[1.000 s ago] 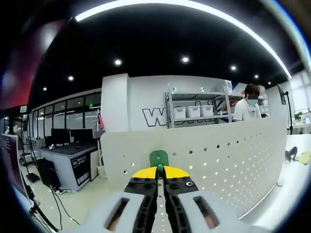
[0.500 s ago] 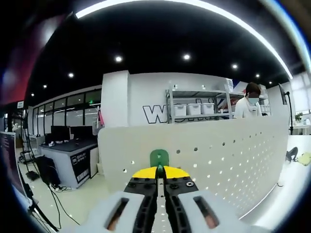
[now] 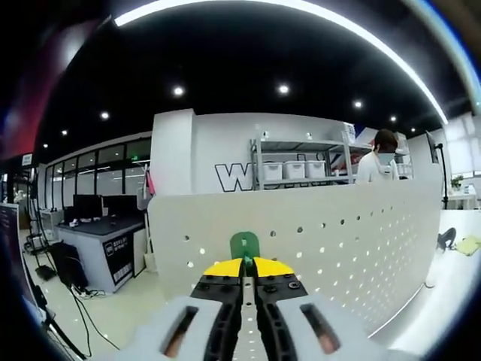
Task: Insert the hook assembly into the mounting plate slot until the hook locks in place.
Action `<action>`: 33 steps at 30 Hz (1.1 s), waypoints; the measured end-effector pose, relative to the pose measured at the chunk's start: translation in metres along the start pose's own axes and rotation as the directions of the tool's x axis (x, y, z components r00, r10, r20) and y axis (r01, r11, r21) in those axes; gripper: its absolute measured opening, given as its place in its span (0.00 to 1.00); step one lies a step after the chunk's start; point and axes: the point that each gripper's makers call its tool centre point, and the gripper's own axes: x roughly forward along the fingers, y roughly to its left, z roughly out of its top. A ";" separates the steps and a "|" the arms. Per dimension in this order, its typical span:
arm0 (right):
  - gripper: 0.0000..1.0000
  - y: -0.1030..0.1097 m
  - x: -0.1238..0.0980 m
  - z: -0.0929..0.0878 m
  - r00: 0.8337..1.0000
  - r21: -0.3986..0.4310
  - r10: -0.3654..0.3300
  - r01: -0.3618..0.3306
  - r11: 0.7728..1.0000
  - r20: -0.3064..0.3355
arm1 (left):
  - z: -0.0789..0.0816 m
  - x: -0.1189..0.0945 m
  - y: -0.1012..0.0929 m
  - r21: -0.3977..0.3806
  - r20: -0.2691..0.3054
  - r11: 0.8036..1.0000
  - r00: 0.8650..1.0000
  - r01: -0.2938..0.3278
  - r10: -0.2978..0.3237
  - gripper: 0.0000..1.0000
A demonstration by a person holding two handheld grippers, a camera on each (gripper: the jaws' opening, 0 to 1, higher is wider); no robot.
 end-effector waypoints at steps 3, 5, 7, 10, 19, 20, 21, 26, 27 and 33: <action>0.47 -0.002 0.000 0.001 1.000 -0.001 0.000 0.000 1.000 0.002 | -0.002 -0.001 -0.002 -0.008 -0.011 1.000 1.000 0.013 -0.013 0.07; 0.47 -0.002 0.000 0.002 1.000 -0.002 0.003 -0.003 1.000 0.001 | -0.003 -0.001 -0.001 -0.004 -0.017 1.000 1.000 0.014 -0.014 0.08; 0.47 -0.001 0.001 0.002 1.000 -0.008 0.006 -0.006 1.000 0.001 | -0.001 -0.003 -0.001 -0.003 -0.013 1.000 1.000 0.012 -0.012 0.12; 0.47 0.000 0.001 0.002 1.000 -0.008 0.012 -0.012 1.000 -0.001 | 0.001 -0.005 -0.003 0.016 -0.009 1.000 1.000 0.020 -0.020 0.14; 0.47 0.003 0.002 0.002 1.000 -0.015 0.031 -0.031 0.999 0.001 | -0.004 -0.021 -0.008 0.032 -0.037 0.999 0.999 0.035 -0.033 0.18; 0.47 0.003 0.002 0.002 0.999 -0.015 0.033 -0.033 0.999 0.001 | -0.005 -0.024 -0.008 0.029 -0.035 0.999 0.999 0.035 -0.034 0.19; 0.47 0.003 0.002 0.003 0.999 -0.015 0.035 -0.035 0.999 0.003 | -0.005 -0.026 -0.010 0.020 -0.035 0.999 0.999 0.040 -0.039 0.20; 0.46 0.005 0.002 0.005 0.999 -0.019 0.047 -0.047 0.999 0.009 | -0.007 -0.041 -0.018 0.039 -0.037 0.997 0.998 0.060 -0.059 0.21; 0.46 0.005 0.002 0.006 0.999 -0.018 0.049 -0.048 0.999 0.010 | -0.007 -0.043 -0.019 0.040 -0.036 0.997 0.998 0.061 -0.059 0.22; 0.46 0.009 0.003 0.006 0.998 -0.028 0.067 -0.067 0.997 0.009 | -0.009 -0.063 -0.036 0.023 -0.043 0.994 0.993 0.107 -0.106 0.25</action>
